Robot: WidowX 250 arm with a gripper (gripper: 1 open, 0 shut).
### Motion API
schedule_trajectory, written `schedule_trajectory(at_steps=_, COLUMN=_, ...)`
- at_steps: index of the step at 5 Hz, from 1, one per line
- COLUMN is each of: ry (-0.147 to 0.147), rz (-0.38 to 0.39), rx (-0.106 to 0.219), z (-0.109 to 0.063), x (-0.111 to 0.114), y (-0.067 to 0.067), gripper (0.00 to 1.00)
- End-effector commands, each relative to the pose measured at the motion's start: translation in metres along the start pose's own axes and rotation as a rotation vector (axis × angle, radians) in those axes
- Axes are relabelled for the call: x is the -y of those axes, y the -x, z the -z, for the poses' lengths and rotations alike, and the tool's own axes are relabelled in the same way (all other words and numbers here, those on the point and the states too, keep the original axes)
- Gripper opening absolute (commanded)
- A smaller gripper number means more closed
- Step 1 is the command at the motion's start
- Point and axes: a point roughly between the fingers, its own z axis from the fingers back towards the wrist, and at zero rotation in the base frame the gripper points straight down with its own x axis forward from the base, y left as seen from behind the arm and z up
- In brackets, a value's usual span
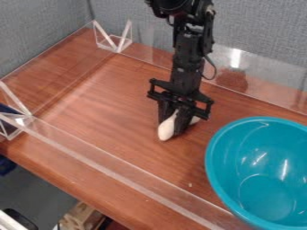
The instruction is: Put the mushroom in the blue bowl
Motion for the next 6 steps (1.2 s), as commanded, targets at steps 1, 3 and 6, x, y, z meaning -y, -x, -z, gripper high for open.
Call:
schedule_trajectory(at_steps=1, ry=0.009, rz=0.005, rx=0.1, z=-0.035, x=-0.002, y=0.001, gripper=0.0)
schedule_trajectory(at_steps=3, ry=0.019, rz=0.047, rx=0.212, z=-0.084, x=0.01, y=0.011, gripper=0.0)
schedule_trajectory(at_steps=6, ry=0.027, rz=0.121, rx=0.239, z=-0.082, x=0.024, y=-0.002, gripper=0.0)
